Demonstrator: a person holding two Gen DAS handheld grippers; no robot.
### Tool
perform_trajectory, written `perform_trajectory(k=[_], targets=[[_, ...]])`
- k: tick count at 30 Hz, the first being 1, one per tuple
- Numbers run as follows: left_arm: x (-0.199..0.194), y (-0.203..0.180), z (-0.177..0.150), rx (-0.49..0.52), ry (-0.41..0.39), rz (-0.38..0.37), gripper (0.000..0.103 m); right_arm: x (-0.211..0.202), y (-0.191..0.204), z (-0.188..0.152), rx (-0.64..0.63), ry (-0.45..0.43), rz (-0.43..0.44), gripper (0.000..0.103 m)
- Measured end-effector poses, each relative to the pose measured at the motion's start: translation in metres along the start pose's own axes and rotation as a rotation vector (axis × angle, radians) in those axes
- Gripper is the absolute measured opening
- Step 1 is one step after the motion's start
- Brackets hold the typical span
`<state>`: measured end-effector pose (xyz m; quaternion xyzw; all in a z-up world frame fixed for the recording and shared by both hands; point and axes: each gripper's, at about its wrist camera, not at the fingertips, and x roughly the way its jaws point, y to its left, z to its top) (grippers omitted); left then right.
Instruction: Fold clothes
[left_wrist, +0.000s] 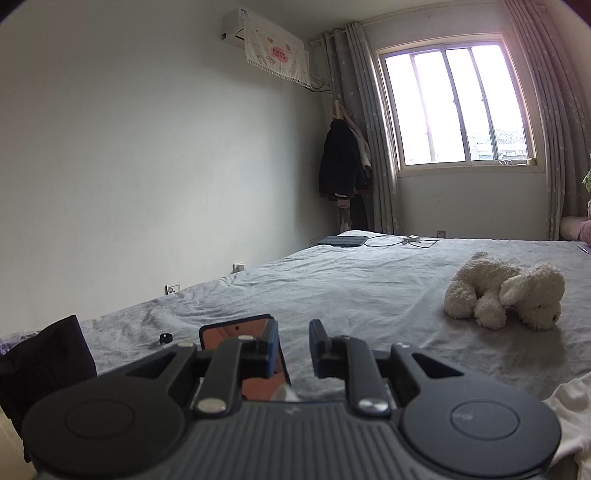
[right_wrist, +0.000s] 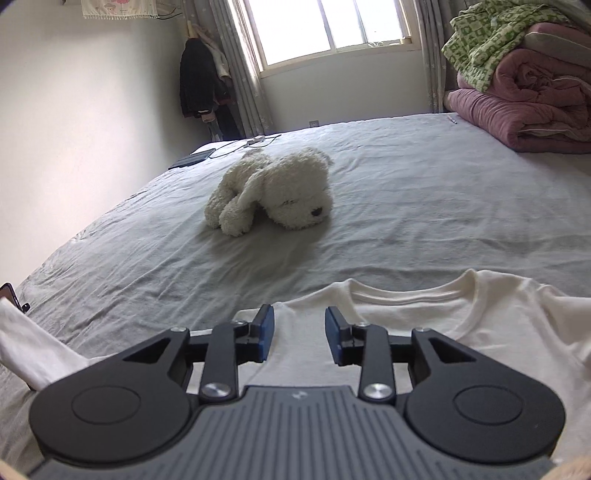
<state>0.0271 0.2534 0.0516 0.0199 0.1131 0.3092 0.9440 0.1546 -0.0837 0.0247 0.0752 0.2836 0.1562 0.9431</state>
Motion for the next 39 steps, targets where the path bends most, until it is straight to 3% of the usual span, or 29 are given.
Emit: perform_trajectory(k=[6,14,22,25,29,33,39], targets=[[-0.013,-0.022,0.005,-0.007,0.031,-0.081,0.031,-0.057,-0.064,-0.005,0.001,-0.019,-0.128,0.043],[-0.032,-0.073,0.002,0.036,0.089,-0.231,0.041,-0.124,-0.15,-0.025,0.115,-0.054,-0.305,0.046],[-0.061,-0.127,-0.016,0.185,0.114,-0.402,0.049,-0.182,-0.225,-0.051,0.24,-0.065,-0.418,0.051],[-0.068,-0.145,-0.02,0.196,0.146,-0.47,0.052,-0.198,-0.254,-0.064,0.314,-0.061,-0.463,0.052],[-0.076,-0.173,-0.026,0.187,0.212,-0.573,0.054,-0.207,-0.286,-0.081,0.407,-0.015,-0.511,0.052],[-0.084,-0.211,-0.034,0.203,0.268,-0.667,0.055,-0.2,-0.301,-0.096,0.424,0.125,-0.541,0.053],[-0.092,-0.266,-0.049,0.264,0.31,-0.744,0.055,-0.188,-0.296,-0.106,0.307,0.244,-0.519,0.051]])
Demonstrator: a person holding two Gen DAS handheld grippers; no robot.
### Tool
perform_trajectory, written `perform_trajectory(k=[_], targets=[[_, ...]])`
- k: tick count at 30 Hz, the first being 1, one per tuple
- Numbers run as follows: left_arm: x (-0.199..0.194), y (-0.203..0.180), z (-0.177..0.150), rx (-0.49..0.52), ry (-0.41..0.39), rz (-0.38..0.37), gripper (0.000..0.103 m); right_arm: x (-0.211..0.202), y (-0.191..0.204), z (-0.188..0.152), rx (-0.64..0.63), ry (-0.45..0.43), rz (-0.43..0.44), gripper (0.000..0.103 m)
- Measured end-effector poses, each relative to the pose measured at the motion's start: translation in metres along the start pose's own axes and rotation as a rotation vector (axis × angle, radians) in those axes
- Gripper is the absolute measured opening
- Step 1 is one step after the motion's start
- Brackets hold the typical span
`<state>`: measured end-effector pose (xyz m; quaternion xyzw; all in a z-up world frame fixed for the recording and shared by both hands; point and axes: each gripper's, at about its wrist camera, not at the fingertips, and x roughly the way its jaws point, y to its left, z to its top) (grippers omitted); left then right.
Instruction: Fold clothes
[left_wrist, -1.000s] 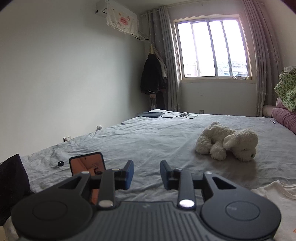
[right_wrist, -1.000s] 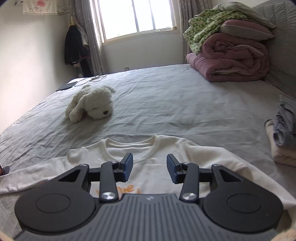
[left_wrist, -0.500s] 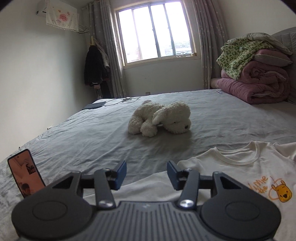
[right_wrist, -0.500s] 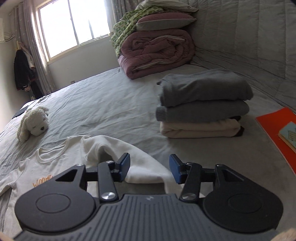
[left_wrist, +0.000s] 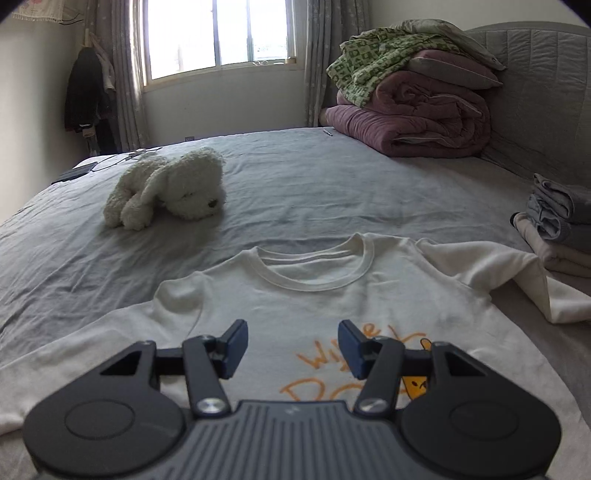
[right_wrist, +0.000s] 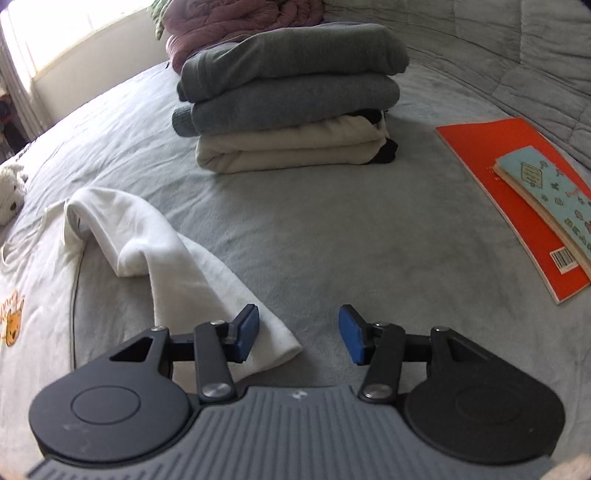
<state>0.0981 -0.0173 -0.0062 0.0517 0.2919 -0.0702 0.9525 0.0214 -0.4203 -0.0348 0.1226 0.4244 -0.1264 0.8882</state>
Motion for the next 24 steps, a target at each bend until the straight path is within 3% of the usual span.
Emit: perform_trajectory(k=[1,2,5,15,20,24], targets=[[0.006,-0.007,0.001,0.011,0.001,-0.004,0.055,0.0,0.003,-0.001,-0.038,0.005,0.006,0.041],[0.012,-0.014,0.002,0.014,0.006,-0.012,0.055,0.0,0.006,-0.001,-0.087,0.012,0.02,0.023],[0.032,-0.032,0.007,0.003,0.03,-0.049,0.055,-0.002,0.013,0.001,-0.179,0.019,0.006,0.006],[0.089,-0.09,0.041,-0.047,0.05,-0.171,0.028,-0.035,0.009,0.064,-0.363,-0.266,-0.325,0.005],[0.112,-0.129,0.049,-0.049,0.055,-0.255,0.024,-0.029,-0.008,0.099,-0.354,-0.319,-0.371,0.005],[0.13,-0.162,0.041,-0.003,0.064,-0.289,0.021,-0.017,-0.012,0.101,-0.369,-0.3,-0.375,0.005]])
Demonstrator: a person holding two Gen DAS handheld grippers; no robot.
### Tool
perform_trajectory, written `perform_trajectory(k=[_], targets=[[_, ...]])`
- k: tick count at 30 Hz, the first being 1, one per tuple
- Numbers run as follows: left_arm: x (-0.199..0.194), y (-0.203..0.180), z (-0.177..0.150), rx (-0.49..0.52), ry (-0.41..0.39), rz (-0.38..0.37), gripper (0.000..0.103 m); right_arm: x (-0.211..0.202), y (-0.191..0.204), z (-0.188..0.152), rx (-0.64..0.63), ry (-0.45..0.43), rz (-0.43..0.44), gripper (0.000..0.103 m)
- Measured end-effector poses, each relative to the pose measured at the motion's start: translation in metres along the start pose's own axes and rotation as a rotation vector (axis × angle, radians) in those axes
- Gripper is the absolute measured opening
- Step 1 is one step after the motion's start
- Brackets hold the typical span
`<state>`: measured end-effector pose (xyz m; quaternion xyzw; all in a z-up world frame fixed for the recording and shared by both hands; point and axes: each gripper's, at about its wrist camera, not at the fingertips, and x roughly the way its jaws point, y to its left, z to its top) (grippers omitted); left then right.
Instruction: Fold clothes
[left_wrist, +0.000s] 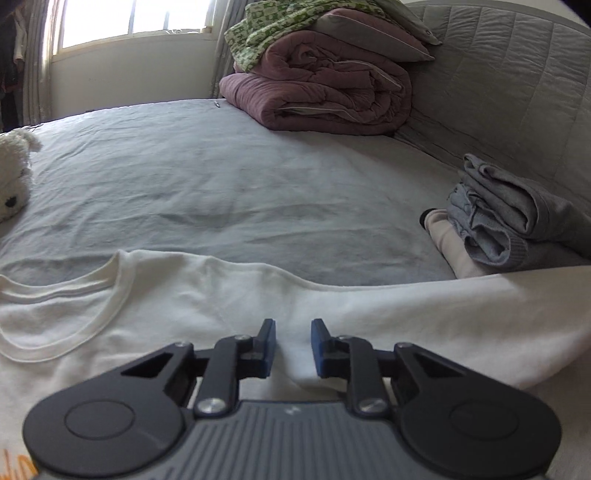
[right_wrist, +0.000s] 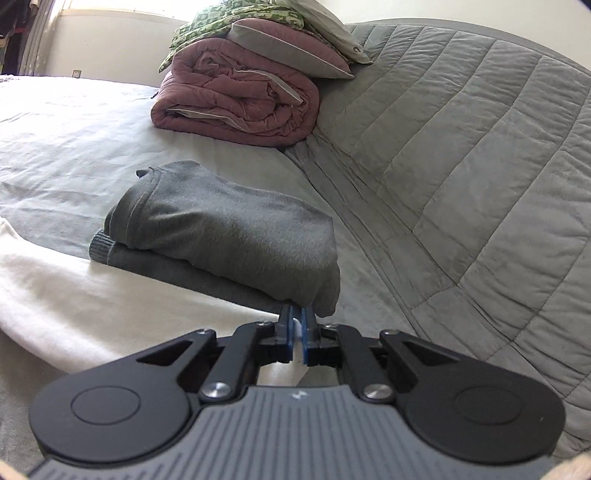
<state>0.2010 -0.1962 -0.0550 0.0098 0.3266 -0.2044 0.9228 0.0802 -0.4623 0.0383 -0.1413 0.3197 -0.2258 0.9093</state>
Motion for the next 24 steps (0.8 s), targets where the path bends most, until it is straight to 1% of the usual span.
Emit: perform_trajectory(k=[2,4,11,12,13,14,15,16,17,20,24], targets=[[0.013,-0.013,-0.004,0.027,0.006,-0.008,0.021,0.006,0.001,-0.005,-0.009,0.017,0.004,0.005],[0.02,-0.023,-0.006,0.075,-0.011,0.018,0.021,0.014,0.003,-0.011,-0.012,0.041,0.008,0.005],[0.037,-0.029,0.012,0.087,0.006,0.043,0.021,0.052,0.002,-0.032,0.063,0.129,0.035,0.005],[0.034,-0.026,0.013,0.082,0.007,0.03,0.021,0.057,0.003,-0.034,0.08,0.141,0.04,0.006],[0.031,-0.024,0.014,0.078,0.008,0.017,0.023,0.059,0.004,-0.035,0.09,0.149,0.039,0.011],[0.027,-0.021,0.014,0.074,0.008,0.005,0.023,0.059,0.005,-0.035,0.097,0.156,0.035,0.02],[0.02,-0.014,0.014,0.063,-0.003,0.001,0.024,0.06,0.006,-0.035,0.104,0.163,0.031,0.024],[0.013,-0.007,0.014,0.052,-0.013,-0.003,0.025,0.056,0.007,-0.033,0.111,0.155,0.04,0.033],[0.006,0.0,0.013,0.042,-0.024,-0.006,0.026,0.051,0.008,-0.031,0.118,0.142,0.052,0.04],[-0.02,0.029,0.009,0.031,-0.068,0.036,0.029,0.037,0.017,-0.024,0.118,0.114,0.088,0.04],[-0.054,0.077,-0.003,0.02,-0.095,0.111,0.032,0.029,0.035,-0.018,0.111,0.104,0.155,0.041]])
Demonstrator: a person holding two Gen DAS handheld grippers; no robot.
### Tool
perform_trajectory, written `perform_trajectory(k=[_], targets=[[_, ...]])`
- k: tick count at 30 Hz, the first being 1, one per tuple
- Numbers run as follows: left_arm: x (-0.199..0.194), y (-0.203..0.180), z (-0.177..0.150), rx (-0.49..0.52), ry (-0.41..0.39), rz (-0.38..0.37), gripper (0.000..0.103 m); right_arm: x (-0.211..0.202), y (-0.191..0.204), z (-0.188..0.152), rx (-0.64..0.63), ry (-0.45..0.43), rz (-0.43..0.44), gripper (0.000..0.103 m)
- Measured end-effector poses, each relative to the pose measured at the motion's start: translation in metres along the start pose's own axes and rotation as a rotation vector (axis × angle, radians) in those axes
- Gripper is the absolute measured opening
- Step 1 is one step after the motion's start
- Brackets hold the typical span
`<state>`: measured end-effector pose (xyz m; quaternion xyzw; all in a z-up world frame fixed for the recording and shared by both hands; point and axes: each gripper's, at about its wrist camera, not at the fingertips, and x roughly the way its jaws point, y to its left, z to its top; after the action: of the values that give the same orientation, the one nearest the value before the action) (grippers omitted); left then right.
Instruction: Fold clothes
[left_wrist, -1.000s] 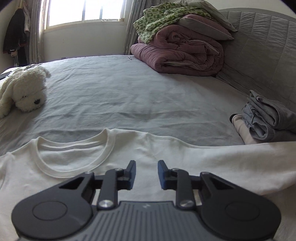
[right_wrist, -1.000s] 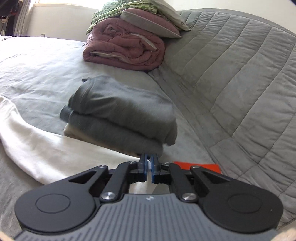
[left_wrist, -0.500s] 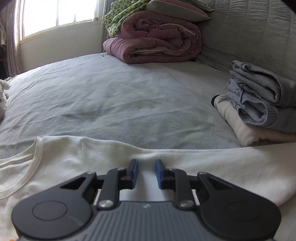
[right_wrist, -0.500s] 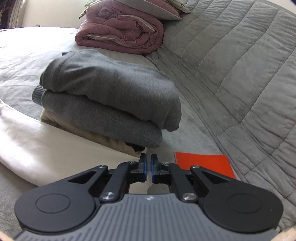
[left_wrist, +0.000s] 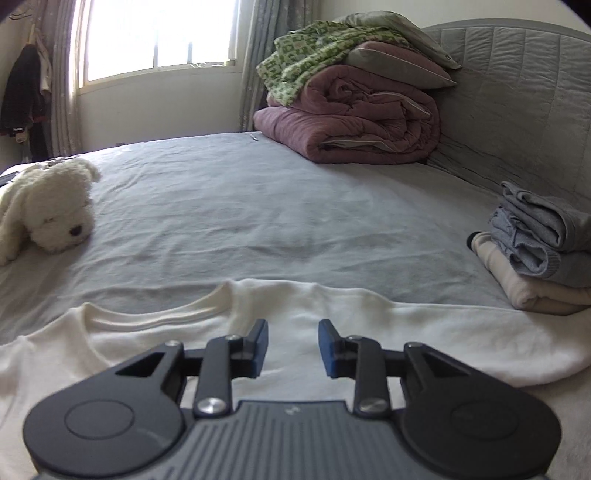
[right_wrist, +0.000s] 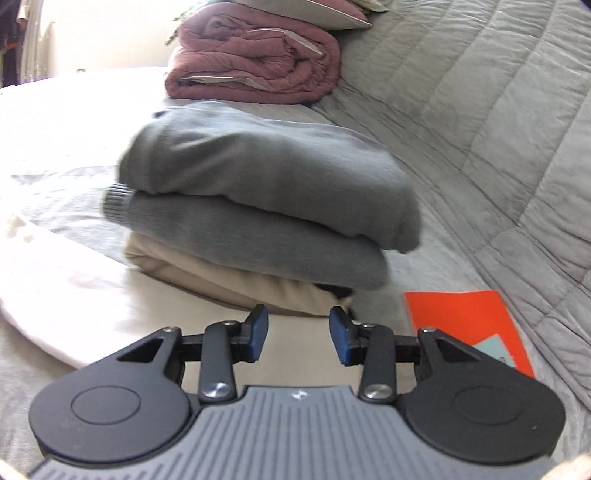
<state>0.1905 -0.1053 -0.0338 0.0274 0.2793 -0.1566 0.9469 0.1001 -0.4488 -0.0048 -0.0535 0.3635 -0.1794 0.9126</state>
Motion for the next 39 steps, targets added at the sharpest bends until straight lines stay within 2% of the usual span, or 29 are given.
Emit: perform_trajectory(k=[4,7,8,9,11,12,14,18,20,24,28,32,36,39], targets=[[-0.019,0.055,-0.02,-0.004,0.018,0.105,0.035,0.008,0.008,-0.008,0.04,0.051,0.074,0.041],[-0.03,0.1,-0.041,-0.013,0.059,0.207,0.035,0.018,0.004,-0.019,0.084,0.114,0.056,0.041],[-0.036,0.117,-0.05,-0.028,0.061,0.231,0.037,0.016,0.003,-0.021,0.096,0.12,0.046,0.045],[-0.043,0.129,-0.055,-0.05,0.053,0.228,0.045,0.013,0.002,-0.024,0.107,0.122,0.035,0.046],[-0.057,0.153,-0.059,-0.124,0.048,0.17,0.04,0.005,0.002,-0.025,0.12,0.122,0.024,0.046],[-0.065,0.158,-0.058,-0.141,0.053,0.182,0.04,-0.001,0.004,-0.024,0.121,0.12,0.028,0.047],[-0.073,0.155,-0.055,-0.13,0.064,0.294,0.042,-0.011,0.009,-0.02,0.123,0.115,0.035,0.047],[-0.093,0.149,-0.052,-0.185,0.065,0.163,0.043,-0.038,0.027,-0.013,0.146,0.08,0.11,0.048],[-0.104,0.135,-0.057,-0.154,0.057,0.132,0.044,-0.049,0.045,-0.014,0.141,0.07,0.177,0.048],[-0.121,0.112,-0.074,-0.109,0.079,0.08,0.048,-0.071,0.085,-0.022,0.125,0.076,0.31,0.049],[-0.144,0.102,-0.087,-0.121,0.109,0.08,0.054,-0.081,0.099,-0.034,0.166,0.116,0.398,0.049],[-0.155,0.103,-0.084,-0.182,0.116,0.078,0.056,-0.074,0.077,-0.042,0.332,0.12,0.385,0.058],[-0.156,0.107,-0.079,-0.226,0.112,0.039,0.061,-0.053,0.04,-0.056,0.588,0.129,0.344,0.058],[-0.148,0.11,-0.078,-0.242,0.14,0.055,0.061,-0.041,0.019,-0.067,0.792,0.103,0.329,0.058]])
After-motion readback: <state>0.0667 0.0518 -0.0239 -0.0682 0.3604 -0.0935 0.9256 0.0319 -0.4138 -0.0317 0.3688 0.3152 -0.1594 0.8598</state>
